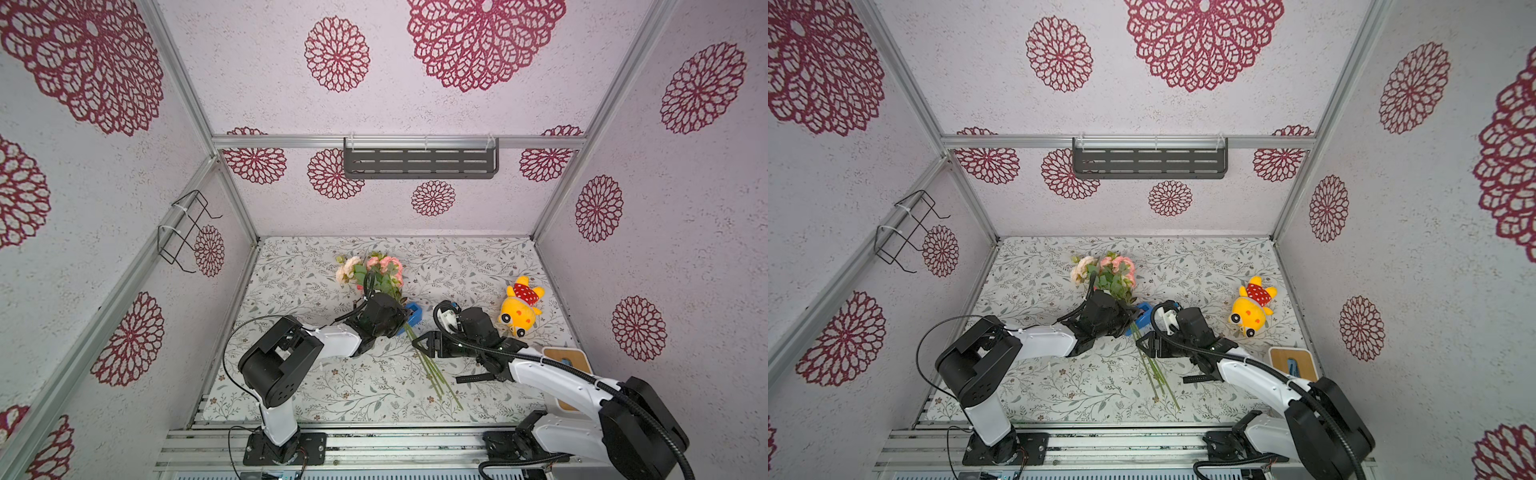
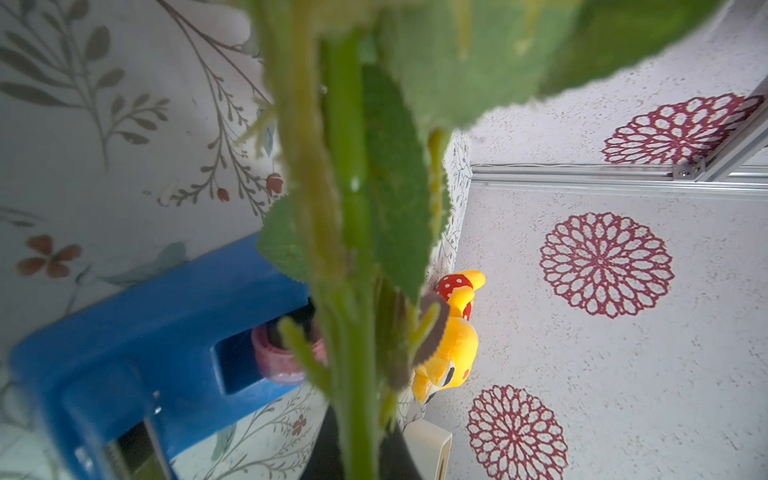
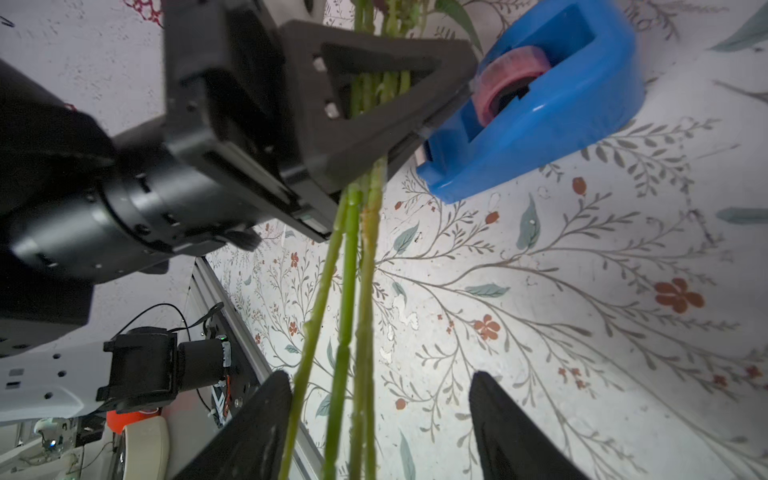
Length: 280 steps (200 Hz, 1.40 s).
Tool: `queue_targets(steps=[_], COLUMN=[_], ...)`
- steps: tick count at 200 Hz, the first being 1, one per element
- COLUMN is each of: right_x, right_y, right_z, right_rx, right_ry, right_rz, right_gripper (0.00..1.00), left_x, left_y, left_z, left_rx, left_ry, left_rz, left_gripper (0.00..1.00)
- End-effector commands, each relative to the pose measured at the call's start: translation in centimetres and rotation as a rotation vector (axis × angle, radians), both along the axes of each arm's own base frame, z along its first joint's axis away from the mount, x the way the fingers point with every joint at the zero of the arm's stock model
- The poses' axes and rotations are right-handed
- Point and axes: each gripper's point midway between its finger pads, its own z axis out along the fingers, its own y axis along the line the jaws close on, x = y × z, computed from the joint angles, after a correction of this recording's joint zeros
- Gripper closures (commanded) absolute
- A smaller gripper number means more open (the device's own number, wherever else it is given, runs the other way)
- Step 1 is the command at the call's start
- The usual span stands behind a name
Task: Wrap bouquets with tape
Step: Wrap the tape around the bouquet.
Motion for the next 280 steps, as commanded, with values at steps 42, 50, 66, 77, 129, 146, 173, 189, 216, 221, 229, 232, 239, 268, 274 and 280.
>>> queue_targets(steps=[42, 50, 66, 77, 129, 146, 173, 189, 216, 221, 229, 232, 239, 268, 274, 280], right_x=[0.8, 0.8, 0.8, 0.8, 0.7, 1.0, 1.2, 1.3, 1.4, 1.4, 1.3, 1.3, 1.4, 1.5, 1.4, 1.3], right_y=[2.0, 2.2, 2.6, 2.6, 1.8, 0.7, -0.2, -0.3, 0.0, 0.1, 0.4, 0.4, 0.7, 1.1, 1.3, 1.4], right_z=[0.6, 0.7, 0.6, 0.5, -0.8, -1.5, -1.8, -1.4, -0.3, -0.1, 0.3, 0.3, 0.6, 0.6, 0.5, 0.5], right_rx=[0.095, 0.107, 0.120, 0.118, 0.029, -0.073, -0.204, -0.282, -0.425, -0.448, -0.484, -0.496, -0.515, -0.592, -0.614, -0.631], right_ry=[0.043, 0.044, 0.059, 0.062, 0.060, 0.026, -0.035, -0.095, -0.221, -0.247, -0.284, -0.296, -0.319, -0.373, -0.386, -0.400], right_rz=[0.037, 0.040, 0.048, 0.049, 0.049, 0.033, 0.046, 0.064, 0.094, 0.103, 0.113, 0.116, 0.118, 0.126, 0.134, 0.140], right_gripper=[0.66, 0.63, 0.49, 0.48, 0.73, 0.97, 1.00, 1.00, 1.00, 1.00, 1.00, 1.00, 1.00, 1.00, 1.00, 1.00], left_x=[1.0, 1.0, 1.1, 1.1, 1.0, 1.0, 0.8, 0.6, 0.2, 0.1, -0.1, -0.2, -0.4, -0.7, -0.7, -0.7], left_y=[-0.2, -0.3, -0.2, -0.2, -0.1, 0.1, 0.4, 0.6, 1.2, 1.3, 1.2, 1.2, 1.1, 0.7, 0.5, 0.4], left_z=[3.8, 3.9, 4.1, 4.2, 3.8, 3.9, 3.6, 3.3, 2.6, 2.3, 1.8, 1.7, 1.4, 0.7, 0.7, 0.7], left_rx=[-0.062, -0.057, -0.049, -0.047, -0.036, -0.031, -0.016, -0.005, 0.026, 0.036, 0.058, 0.067, 0.099, 0.154, 0.152, 0.150], left_ry=[-0.115, -0.117, -0.127, -0.128, -0.112, -0.108, -0.096, -0.085, -0.040, -0.026, -0.001, 0.008, 0.030, 0.074, 0.078, 0.077], left_rz=[0.018, 0.015, 0.015, 0.016, 0.023, 0.027, 0.032, 0.033, 0.043, 0.041, 0.031, 0.025, 0.011, -0.021, -0.025, -0.027], left_gripper=[1.00, 1.00, 1.00, 1.00, 1.00, 1.00, 0.92, 0.71, 0.58, 0.56, 0.53, 0.52, 0.52, 0.56, 0.58, 0.60])
